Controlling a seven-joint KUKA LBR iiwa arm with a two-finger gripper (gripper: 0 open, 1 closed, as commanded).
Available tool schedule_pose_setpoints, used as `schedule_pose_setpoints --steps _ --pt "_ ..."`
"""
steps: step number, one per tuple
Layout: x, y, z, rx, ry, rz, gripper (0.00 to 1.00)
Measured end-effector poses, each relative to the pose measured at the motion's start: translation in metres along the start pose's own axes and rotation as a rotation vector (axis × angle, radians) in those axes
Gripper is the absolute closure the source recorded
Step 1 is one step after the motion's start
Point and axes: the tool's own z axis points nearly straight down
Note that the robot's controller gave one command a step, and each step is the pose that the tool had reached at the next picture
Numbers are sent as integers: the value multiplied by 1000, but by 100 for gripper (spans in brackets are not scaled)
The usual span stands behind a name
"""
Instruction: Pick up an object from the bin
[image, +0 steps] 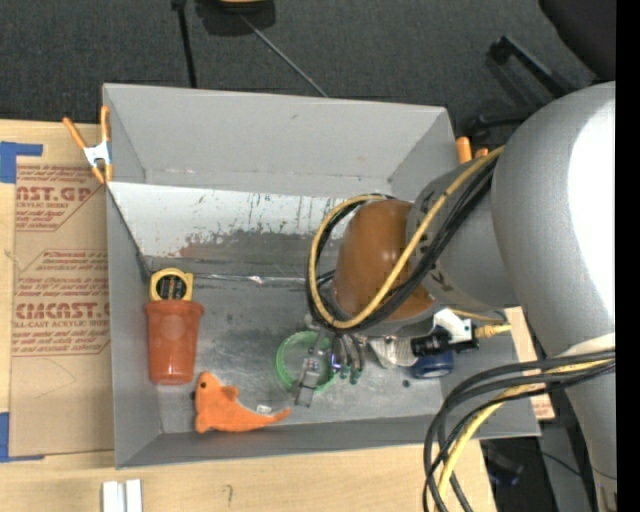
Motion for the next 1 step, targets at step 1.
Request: schedule_pose_setpoints --steps 1 --pt "-3 -2 0 -4 -11 -180 0"
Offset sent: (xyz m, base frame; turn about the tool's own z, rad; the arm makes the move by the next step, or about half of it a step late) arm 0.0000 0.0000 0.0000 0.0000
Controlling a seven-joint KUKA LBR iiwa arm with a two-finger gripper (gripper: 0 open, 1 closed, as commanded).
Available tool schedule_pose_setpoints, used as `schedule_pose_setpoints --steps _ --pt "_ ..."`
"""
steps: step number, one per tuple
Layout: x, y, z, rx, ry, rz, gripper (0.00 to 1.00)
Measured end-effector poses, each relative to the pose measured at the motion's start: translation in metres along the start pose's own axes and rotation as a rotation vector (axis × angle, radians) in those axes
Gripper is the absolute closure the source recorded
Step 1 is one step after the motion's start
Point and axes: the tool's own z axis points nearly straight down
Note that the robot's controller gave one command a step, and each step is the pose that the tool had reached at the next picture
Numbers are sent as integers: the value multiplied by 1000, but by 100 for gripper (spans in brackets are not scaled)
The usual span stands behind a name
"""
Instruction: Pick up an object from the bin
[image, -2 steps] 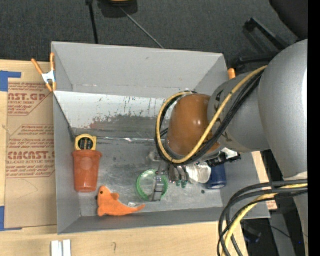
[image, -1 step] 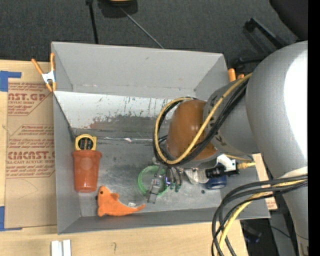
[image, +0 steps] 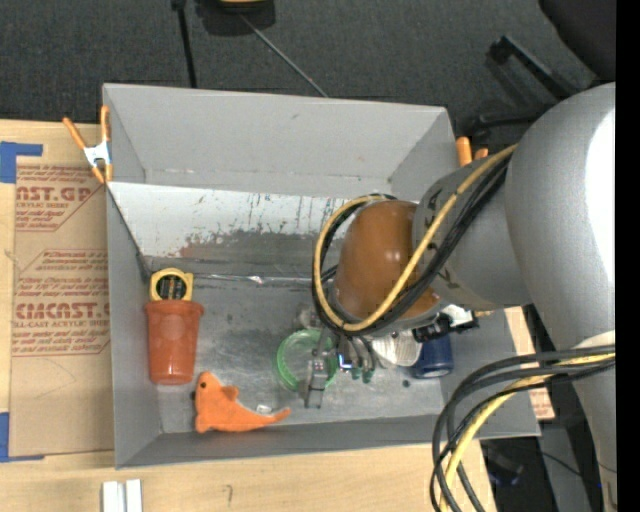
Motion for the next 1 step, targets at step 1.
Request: schedule_pose_setpoints --steps 1 --pt "2 2 -1 5 11 174 0"
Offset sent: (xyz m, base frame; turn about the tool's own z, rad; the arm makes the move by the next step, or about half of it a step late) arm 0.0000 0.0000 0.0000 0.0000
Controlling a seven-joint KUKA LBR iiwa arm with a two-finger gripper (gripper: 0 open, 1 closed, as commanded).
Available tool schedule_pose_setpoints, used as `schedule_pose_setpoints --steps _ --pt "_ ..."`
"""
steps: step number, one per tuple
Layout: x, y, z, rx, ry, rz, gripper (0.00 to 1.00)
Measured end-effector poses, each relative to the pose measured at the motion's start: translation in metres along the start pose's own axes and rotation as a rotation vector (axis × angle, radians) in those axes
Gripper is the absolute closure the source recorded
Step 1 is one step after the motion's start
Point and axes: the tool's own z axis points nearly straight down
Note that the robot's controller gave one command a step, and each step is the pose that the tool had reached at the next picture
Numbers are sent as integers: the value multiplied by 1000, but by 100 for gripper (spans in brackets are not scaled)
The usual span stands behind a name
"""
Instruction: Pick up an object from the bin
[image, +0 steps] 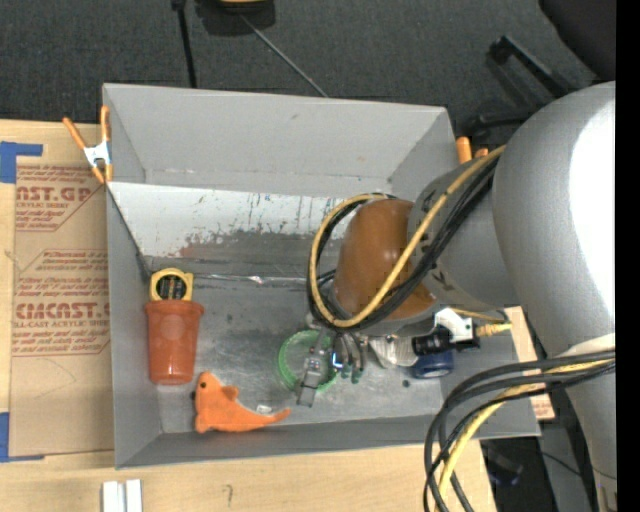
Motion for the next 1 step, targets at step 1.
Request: schedule_pose_setpoints --steps 1 --pt "-4 3 -3 -11 -16 -175 100"
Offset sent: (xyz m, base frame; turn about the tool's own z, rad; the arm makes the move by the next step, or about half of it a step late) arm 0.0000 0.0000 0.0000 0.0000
